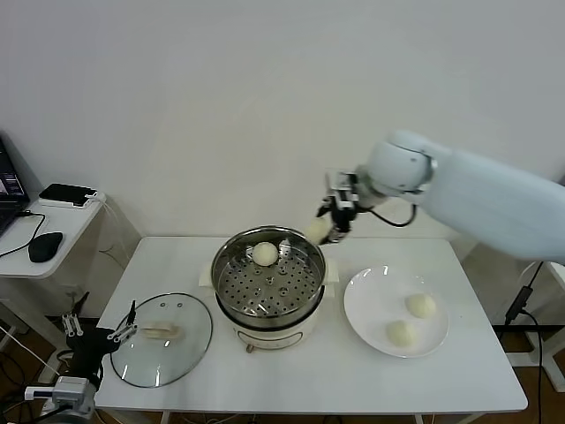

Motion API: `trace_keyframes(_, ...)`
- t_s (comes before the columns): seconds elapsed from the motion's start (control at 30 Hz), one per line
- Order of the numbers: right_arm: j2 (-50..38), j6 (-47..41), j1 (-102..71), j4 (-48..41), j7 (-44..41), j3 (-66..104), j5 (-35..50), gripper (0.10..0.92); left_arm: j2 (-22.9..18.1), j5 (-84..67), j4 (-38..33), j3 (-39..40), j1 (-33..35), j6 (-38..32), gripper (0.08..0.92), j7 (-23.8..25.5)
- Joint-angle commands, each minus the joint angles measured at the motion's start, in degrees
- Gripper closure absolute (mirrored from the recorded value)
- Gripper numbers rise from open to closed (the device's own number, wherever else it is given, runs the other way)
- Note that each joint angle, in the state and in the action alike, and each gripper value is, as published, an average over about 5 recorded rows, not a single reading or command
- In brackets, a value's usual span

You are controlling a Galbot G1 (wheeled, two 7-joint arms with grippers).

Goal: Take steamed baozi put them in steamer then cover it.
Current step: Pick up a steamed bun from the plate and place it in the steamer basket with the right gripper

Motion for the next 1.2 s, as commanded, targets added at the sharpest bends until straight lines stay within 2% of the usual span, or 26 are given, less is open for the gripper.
trace_keyframes(0.03, 20.0, -4.0, -2.4, -10.2, 4.3, -1.7, 5.8, 0.406, -0.1, 0.0, -0.4, -0.5, 0.1, 0.0, 0.177, 0.0)
trace_keyframes(0.33, 26.1, -5.9, -8.4, -17.0, 5.2, -3.5, 2.9, 0.406, -0.7, -0.2, -0.8, -1.1, 0.4, 0.0, 0.177, -0.1)
trace_keyframes(0.97, 27.9, -7.5, -13.5, -20.0, 7.3, -3.4, 0.8, 0.406, -1.0, -0.7, -0.4, -0.9, 0.0, 0.0, 0.177, -0.2)
trace_keyframes(1.07, 27.5, -7.6, -13.5, -19.7, 7.2, -3.2, 0.6, 0.371, -0.9, -0.8, -0.5, -0.9, 0.0, 0.0, 0.177, -0.2)
trace_keyframes(1.2, 26.0, -7.5, -11.5, -18.2, 5.2, -2.4, 1.1, 0.267, -0.7, -0.8, -0.6, -1.0, 0.0, 0.0, 0.177, -0.2)
